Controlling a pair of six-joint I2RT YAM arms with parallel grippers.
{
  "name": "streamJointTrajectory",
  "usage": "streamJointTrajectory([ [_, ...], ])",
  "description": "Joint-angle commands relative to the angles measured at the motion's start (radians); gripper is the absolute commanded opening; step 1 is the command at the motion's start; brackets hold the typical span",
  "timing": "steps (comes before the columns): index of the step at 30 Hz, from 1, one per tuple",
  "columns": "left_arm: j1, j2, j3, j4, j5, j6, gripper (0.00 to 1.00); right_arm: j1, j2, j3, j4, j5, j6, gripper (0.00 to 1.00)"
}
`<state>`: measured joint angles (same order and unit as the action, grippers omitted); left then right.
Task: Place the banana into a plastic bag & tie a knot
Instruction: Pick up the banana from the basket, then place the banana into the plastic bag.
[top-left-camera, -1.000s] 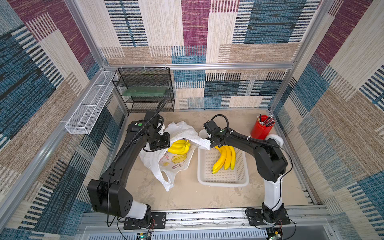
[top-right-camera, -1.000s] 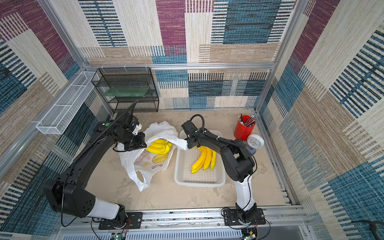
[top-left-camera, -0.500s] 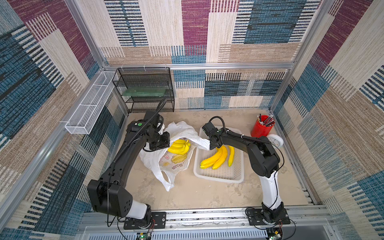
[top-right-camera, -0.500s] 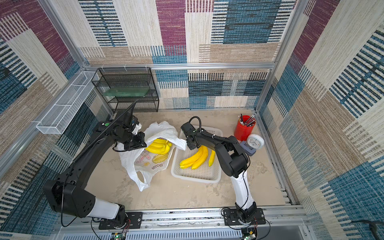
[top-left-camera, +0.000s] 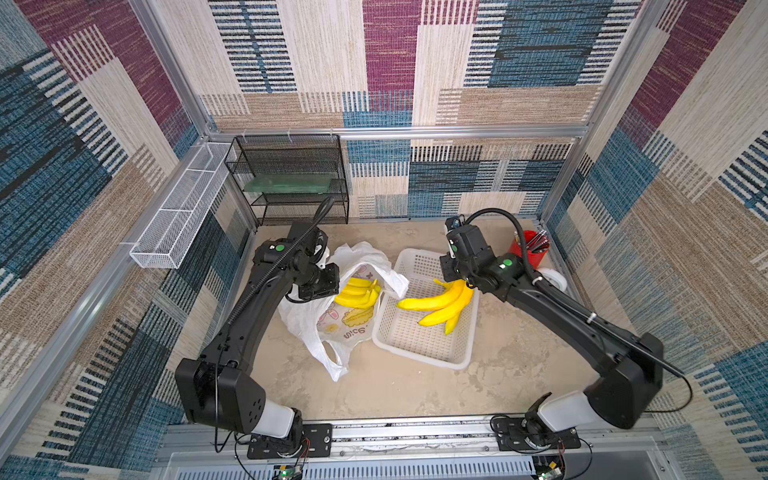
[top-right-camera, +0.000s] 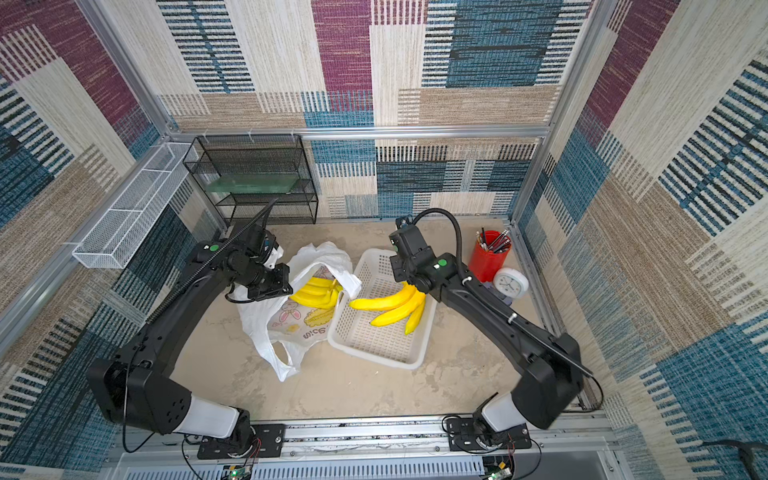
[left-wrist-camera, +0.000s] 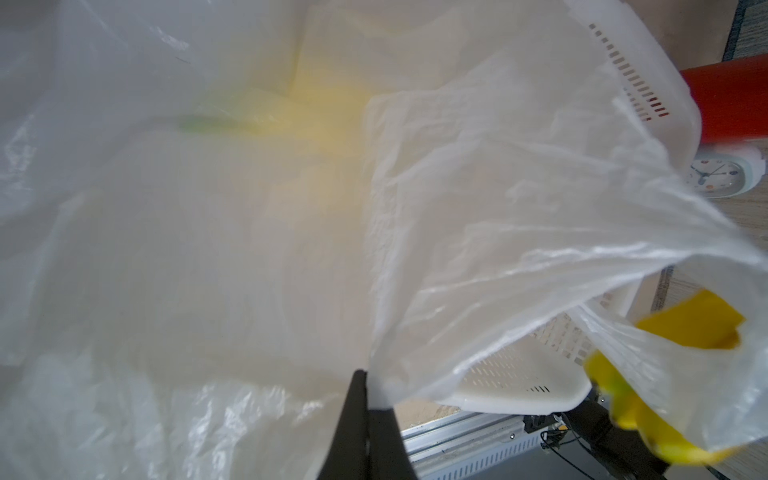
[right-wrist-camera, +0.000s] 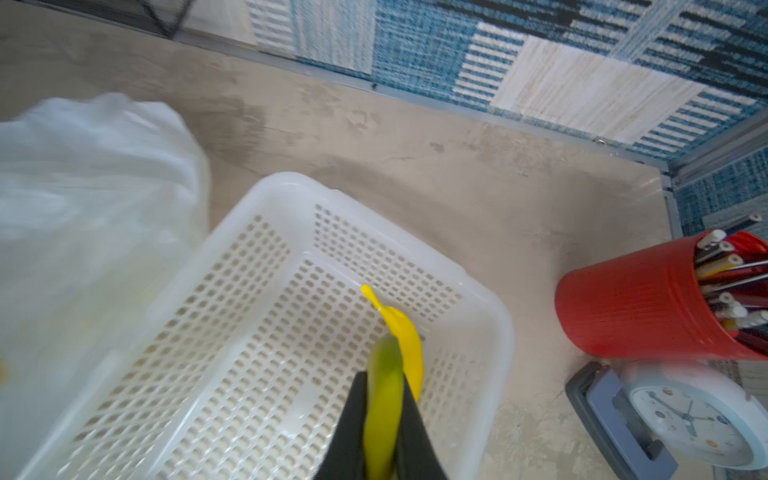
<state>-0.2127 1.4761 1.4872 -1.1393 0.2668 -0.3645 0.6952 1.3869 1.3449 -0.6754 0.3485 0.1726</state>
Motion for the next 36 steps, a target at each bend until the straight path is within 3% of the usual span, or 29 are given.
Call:
streamJointTrajectory([
  [1,-0.001,0.003,0.018,-0.023,-0.017,0.022,0.00,0.171,-0.129,-0.073,0.069,-0.011,0.055,0.00],
  [4,-0.002,0.005,0.025,-0.029,-0.020,0.032,0.00,0.335,-0.212,-0.139,0.190,0.030,0.098,0.00],
  [6,-0.004,0.006,0.023,-0.029,-0.016,0.036,0.00,0.404,-0.205,-0.179,0.301,-0.014,0.084,0.00],
  [11,-0.011,0.007,0.016,-0.030,-0.010,0.047,0.00,0.356,0.016,-0.079,0.440,-0.264,0.110,0.00],
  [14,-0.014,0.008,0.019,-0.030,-0.008,0.054,0.00,0.286,0.212,0.111,0.345,-0.394,0.167,0.00],
  [17,-0.020,0.013,0.027,-0.030,-0.014,0.065,0.00,0.252,0.375,0.256,0.269,-0.413,0.184,0.00],
  [25,-0.034,0.035,0.056,-0.029,-0.015,0.059,0.00,0.162,0.504,0.311,0.321,-0.135,0.287,0.00],
  [36,-0.040,0.076,0.124,-0.058,-0.038,0.041,0.00,0.265,0.548,0.271,0.380,0.274,0.187,0.00],
])
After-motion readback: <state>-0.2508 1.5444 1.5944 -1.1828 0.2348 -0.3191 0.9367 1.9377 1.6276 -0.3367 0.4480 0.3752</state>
